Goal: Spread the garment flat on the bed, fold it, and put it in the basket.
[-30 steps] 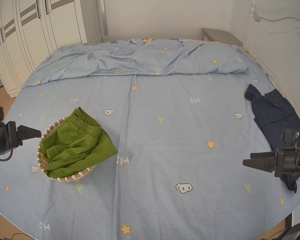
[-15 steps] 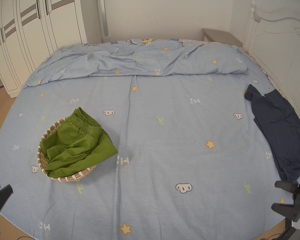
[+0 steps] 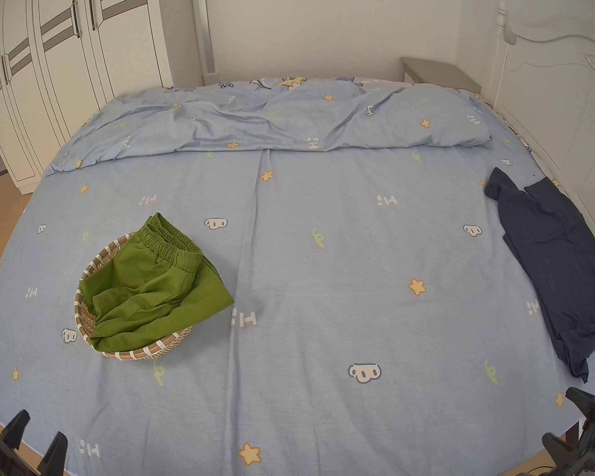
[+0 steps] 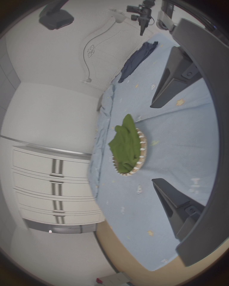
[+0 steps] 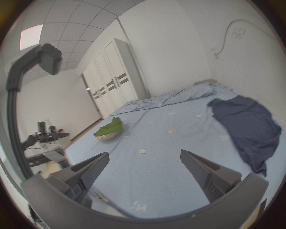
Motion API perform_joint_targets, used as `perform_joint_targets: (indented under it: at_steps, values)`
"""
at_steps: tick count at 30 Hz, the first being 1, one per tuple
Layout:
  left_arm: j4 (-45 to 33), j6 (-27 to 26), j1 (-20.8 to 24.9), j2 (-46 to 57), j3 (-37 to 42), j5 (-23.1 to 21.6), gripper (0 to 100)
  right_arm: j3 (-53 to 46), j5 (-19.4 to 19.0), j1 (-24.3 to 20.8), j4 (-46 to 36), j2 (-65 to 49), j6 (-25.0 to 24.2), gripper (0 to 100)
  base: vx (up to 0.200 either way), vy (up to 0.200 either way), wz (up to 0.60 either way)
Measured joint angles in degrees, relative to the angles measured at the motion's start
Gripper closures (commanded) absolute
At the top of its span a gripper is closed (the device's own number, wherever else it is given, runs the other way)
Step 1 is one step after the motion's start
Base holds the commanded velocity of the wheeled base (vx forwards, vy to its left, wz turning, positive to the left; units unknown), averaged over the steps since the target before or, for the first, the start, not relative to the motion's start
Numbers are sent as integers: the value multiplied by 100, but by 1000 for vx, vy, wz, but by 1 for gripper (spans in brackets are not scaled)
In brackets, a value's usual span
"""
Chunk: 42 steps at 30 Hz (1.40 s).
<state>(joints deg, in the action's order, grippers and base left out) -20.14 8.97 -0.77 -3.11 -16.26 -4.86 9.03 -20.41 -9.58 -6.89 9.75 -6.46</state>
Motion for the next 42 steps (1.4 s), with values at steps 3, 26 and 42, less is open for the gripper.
perform_joint_targets:
  at_steps: [3, 26, 42]
  values:
    - [1095, -205, 11, 113, 516, 189, 0, -210, 719, -4, 169, -151, 162, 0, 0, 0, 0]
    - [2032, -959, 33, 236, 1525, 713, 0, -802, 1926, 965, 668, -835, 813, 0, 0, 0, 0]
    - [2030, -957, 33, 236, 1525, 705, 0, -802, 2033, 989, 689, -894, 651, 0, 0, 0, 0]
